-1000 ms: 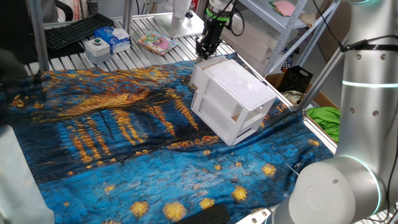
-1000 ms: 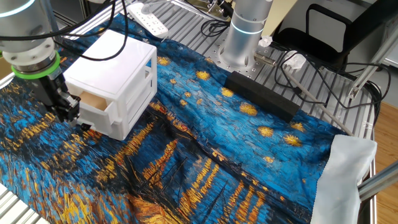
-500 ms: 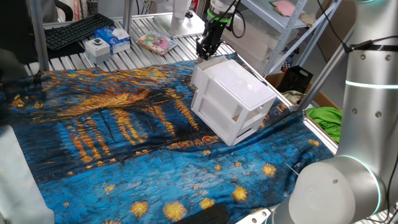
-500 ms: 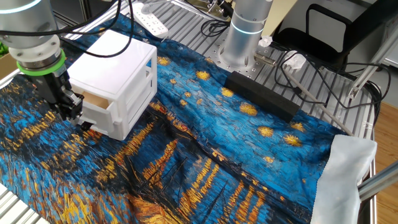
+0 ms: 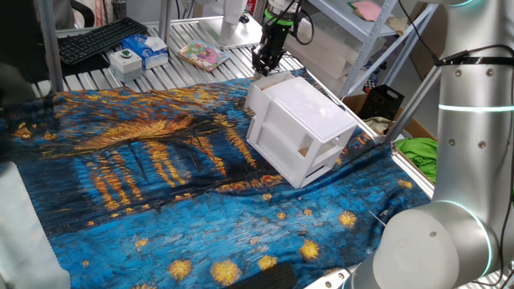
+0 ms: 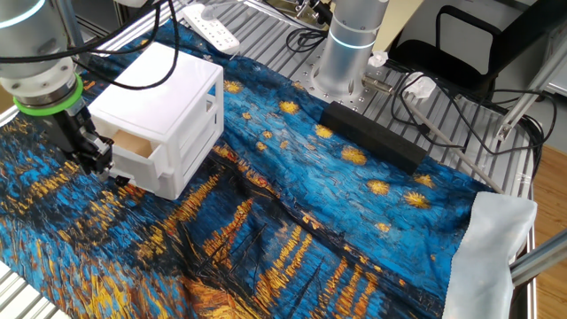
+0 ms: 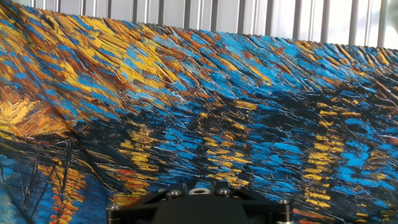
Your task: Put things in the drawer
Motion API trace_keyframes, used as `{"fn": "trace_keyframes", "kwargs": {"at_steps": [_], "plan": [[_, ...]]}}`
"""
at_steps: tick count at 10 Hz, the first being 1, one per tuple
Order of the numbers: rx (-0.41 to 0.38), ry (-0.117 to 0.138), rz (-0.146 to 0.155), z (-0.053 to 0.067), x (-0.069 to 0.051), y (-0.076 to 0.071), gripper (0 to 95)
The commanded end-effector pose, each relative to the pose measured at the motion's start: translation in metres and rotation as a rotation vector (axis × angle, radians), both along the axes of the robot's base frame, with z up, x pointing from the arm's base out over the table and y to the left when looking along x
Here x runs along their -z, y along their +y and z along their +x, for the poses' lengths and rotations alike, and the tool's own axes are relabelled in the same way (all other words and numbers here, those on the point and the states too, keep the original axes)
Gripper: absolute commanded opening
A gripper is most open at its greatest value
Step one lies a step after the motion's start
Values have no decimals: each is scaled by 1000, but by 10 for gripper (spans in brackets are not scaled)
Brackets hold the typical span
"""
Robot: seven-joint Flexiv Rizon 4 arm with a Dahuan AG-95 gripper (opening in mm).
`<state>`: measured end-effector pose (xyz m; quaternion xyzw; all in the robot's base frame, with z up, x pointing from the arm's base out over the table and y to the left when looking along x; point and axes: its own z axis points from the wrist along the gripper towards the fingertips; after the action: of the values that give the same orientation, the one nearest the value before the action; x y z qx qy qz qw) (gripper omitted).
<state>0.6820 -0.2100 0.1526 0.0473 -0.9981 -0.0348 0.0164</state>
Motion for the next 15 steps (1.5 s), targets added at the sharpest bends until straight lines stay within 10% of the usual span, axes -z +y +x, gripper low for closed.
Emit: {"fn": "trace_keyframes", "kwargs": {"at_steps": [1,15], "plan": [[-2,1,-4,-2,0,0,0],[17,9,-5,-2,0,0,0]]}}
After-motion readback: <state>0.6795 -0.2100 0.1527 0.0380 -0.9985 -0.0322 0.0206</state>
